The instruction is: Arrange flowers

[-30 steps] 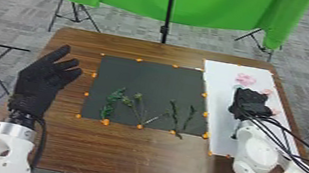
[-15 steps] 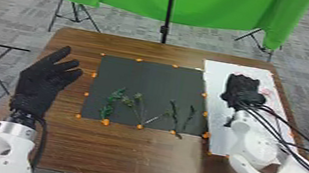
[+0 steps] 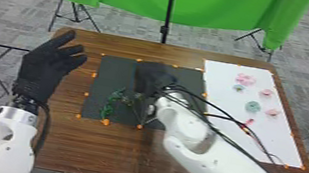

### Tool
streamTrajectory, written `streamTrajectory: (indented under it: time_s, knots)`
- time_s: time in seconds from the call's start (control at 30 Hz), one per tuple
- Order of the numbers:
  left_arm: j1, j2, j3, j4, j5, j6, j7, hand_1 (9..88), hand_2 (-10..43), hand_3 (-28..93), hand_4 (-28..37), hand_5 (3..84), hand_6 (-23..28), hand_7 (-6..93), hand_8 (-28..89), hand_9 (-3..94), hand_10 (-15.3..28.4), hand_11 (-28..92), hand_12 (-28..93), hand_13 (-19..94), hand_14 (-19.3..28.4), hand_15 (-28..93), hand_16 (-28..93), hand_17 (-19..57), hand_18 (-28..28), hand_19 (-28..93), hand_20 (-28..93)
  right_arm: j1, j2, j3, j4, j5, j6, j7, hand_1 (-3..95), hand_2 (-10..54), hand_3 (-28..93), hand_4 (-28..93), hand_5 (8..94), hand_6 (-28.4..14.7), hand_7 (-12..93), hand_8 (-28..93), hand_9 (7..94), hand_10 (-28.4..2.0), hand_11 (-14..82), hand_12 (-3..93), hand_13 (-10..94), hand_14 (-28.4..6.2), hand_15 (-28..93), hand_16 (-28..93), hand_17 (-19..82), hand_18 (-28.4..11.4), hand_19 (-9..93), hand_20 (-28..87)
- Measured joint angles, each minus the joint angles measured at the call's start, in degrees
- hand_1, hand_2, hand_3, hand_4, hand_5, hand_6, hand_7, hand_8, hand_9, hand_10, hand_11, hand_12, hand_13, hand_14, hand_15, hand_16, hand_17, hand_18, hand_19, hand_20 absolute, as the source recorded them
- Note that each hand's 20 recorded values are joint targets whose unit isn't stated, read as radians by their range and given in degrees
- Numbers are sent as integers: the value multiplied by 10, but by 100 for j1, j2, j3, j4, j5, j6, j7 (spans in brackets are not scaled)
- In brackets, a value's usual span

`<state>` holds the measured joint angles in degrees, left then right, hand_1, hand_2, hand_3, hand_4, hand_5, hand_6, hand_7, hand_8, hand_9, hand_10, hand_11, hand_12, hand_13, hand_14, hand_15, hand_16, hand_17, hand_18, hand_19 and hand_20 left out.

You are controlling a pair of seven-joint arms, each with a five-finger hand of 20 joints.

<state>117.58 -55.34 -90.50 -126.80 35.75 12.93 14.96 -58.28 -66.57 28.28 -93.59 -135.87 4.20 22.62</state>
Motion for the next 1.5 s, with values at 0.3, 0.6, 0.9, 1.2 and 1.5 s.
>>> streamTrajectory:
  time_s: [0.3, 0.6, 0.9, 1.2, 1.5]
  knots:
    - [-489, 120, 256, 80, 63, -38, -112, 266, 84, 789, -224, 395, 102, 143, -103, 384, 216, 279, 112, 293, 284, 573, -98, -74, 255, 587, 122, 388, -901, -1128, 193, 167, 132, 444, 519, -95, 716, -283, 867, 25, 160, 15, 877, -82, 345, 284, 727, -86, 718, 176, 281, -239, 916, 519]
    - [-836, 147, 502, 244, 62, -168, -75, 266, 85, 790, -224, 396, 102, 143, -103, 385, 215, 281, 113, 294, 284, 573, -98, -74, 255, 587, 121, 971, -847, -2011, 327, 612, 219, 1015, 510, -95, 698, -283, 846, 33, 145, 5, 858, -86, 387, 263, 714, -87, 733, 177, 277, -237, 915, 519]
    - [-929, 191, 587, 274, 46, -177, 82, 267, 85, 790, -224, 397, 102, 143, -103, 386, 215, 281, 112, 293, 284, 573, -98, -74, 254, 586, 120, 1394, -809, -2338, 390, 812, 394, 1210, 466, -95, 686, -283, 779, 33, 148, -13, 827, -93, 452, 213, 701, -91, 750, 173, 275, -237, 919, 519]
    - [-945, 191, 598, 292, 45, -201, 90, 267, 85, 791, -224, 398, 103, 143, -103, 385, 216, 281, 112, 293, 284, 572, -98, -74, 254, 587, 120, 1566, -812, -2488, 391, 887, 522, 1412, 410, -95, 742, -283, 666, 34, 149, -126, 777, -101, 508, 195, 675, -96, 780, 165, 270, -237, 927, 520]
    - [-707, 157, 374, 179, 41, -177, 54, 267, 85, 791, -224, 397, 103, 143, -103, 385, 216, 281, 112, 294, 284, 572, -98, -74, 254, 587, 119, 808, -866, -1205, 292, 272, -318, 928, 395, -95, 741, -283, 662, 31, 150, -126, 770, -103, 509, 187, 668, -99, 783, 157, 270, -235, 928, 518]
